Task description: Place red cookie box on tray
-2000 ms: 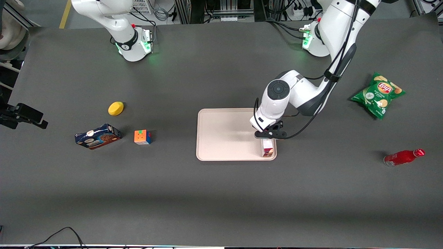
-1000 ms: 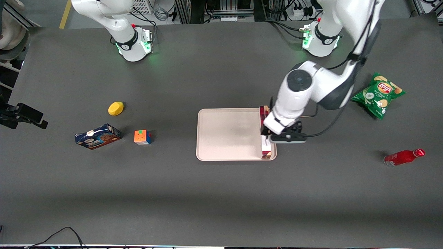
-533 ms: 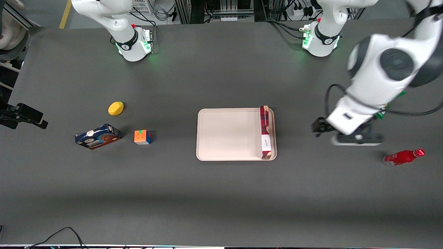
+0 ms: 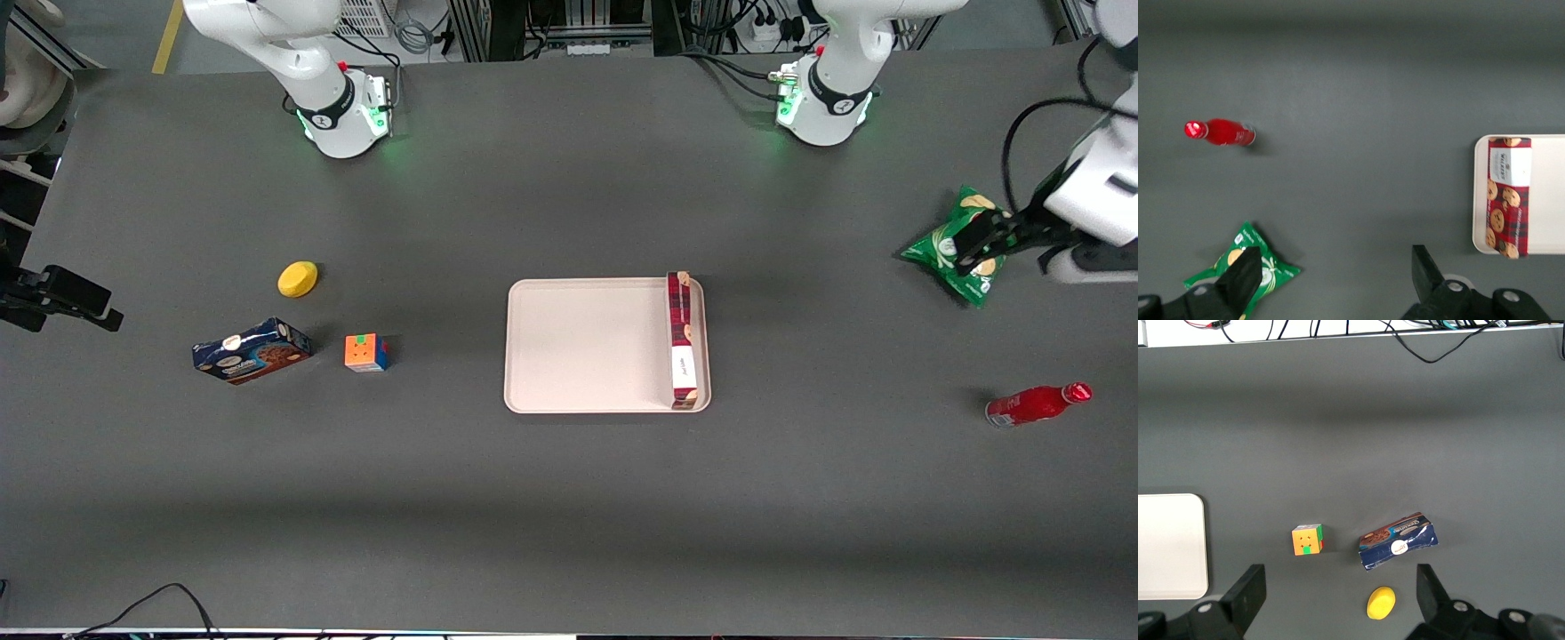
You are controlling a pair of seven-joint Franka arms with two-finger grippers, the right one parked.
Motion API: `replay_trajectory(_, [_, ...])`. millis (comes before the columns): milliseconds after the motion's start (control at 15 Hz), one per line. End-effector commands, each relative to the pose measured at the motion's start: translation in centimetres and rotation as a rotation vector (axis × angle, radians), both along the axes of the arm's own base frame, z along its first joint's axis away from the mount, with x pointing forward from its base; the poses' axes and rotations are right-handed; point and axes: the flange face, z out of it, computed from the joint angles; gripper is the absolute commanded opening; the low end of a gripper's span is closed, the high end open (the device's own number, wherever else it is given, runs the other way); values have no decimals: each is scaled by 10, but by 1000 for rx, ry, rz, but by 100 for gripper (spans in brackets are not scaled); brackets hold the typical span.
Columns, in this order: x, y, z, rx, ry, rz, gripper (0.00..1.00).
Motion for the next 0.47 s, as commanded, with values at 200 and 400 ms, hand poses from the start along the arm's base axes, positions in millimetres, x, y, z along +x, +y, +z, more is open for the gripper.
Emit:
replay_trajectory(200, [-20, 2, 33, -27, 22, -22, 100])
replay_trajectory(400, [-19, 3, 32, -26, 24, -25, 100])
